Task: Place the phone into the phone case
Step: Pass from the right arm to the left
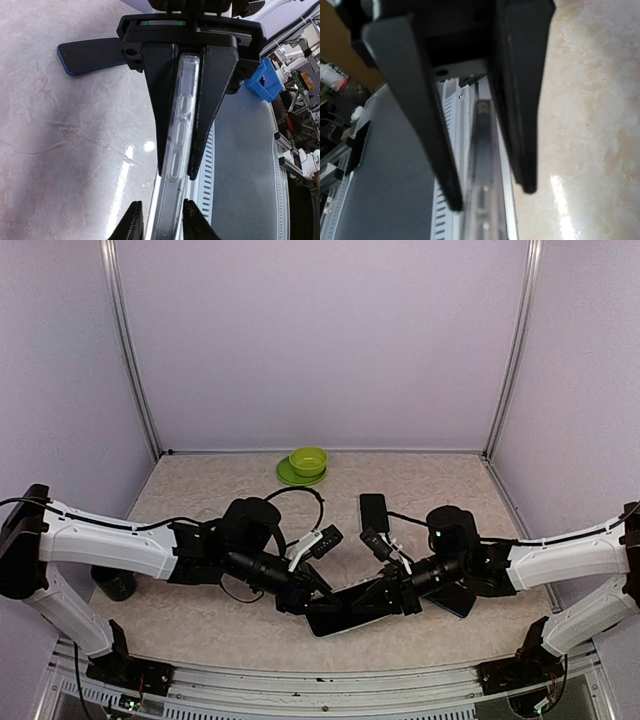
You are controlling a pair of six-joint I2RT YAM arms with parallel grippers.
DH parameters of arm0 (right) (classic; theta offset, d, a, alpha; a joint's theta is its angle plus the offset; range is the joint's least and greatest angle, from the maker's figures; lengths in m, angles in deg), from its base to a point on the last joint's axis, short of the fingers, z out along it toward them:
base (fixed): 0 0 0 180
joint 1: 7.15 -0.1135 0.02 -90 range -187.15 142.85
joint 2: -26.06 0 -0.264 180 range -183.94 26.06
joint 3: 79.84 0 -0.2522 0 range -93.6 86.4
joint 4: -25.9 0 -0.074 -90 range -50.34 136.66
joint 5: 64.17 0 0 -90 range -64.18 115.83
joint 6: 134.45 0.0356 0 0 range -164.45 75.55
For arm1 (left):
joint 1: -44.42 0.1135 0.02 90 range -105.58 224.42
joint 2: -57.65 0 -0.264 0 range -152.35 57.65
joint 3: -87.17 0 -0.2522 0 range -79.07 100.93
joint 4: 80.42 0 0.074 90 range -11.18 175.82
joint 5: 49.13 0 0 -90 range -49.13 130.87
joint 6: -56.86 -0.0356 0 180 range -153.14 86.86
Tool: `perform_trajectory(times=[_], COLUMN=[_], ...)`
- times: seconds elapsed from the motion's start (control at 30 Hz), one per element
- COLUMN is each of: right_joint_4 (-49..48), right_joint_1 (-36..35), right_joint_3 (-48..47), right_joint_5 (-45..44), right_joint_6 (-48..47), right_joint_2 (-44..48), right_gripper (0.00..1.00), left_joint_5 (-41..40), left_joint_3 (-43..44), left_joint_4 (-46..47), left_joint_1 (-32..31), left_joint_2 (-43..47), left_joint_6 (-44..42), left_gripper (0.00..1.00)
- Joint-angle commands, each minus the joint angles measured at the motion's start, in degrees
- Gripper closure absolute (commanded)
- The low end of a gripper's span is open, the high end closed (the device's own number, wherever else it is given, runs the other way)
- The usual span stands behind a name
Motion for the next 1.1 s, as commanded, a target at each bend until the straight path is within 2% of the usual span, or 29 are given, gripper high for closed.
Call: perform_trajectory(times=[0.0,0.3,0.43,0.57,0.7,0.77,0.9,1.07], right_joint_4=[-1.97,-0.15,1.6,2.65,3.24,4.06,5.83,5.97], right_joint_1=[-0.64,-0.64,-0.64,-0.64,-0.5,-0.26,0.81,3.06], right_joint_3=[-2.48,-2.65,-3.16,-3.66,-4.12,-4.52,-4.86,-3.64], right_joint_5=[1.25,0.3,-1.43,-3.94,-6.3,-7.82,-10.72,-13.74], right_joint_6=[-1.64,-3.59,-4.73,-5.27,-5.1,-4.87,-3.98,-2.17], right_joint_2=[0.48,0.51,-0.36,-0.35,0.77,1.45,3.53,7.18], right_gripper=[0.93,0.91,0.84,0.69,0.42,0.32,0.2,0.14], left_joint_5=[1.68,4.22,5.43,3.58,1.88,1.28,-0.23,-1.8], left_joint_3=[1.11,-0.29,-1.34,-2.18,-3.58,-4.39,-6.25,-9.2], left_joint_4=[0.37,3.06,5.2,6.85,9.71,11.07,13.77,17.39], left_joint_1=[-0.49,-0.4,-0.4,-0.15,0.7,1.24,2.41,3.84], left_joint_2=[-0.28,0.03,-0.51,-0.65,0.5,1.29,2.96,5.38], left_joint_6=[-1.39,-0.55,0.96,2.32,4.32,5.42,7.62,10.36], left_gripper=[0.77,0.99,1.0,1.0,1.0,1.0,1.0,1.0])
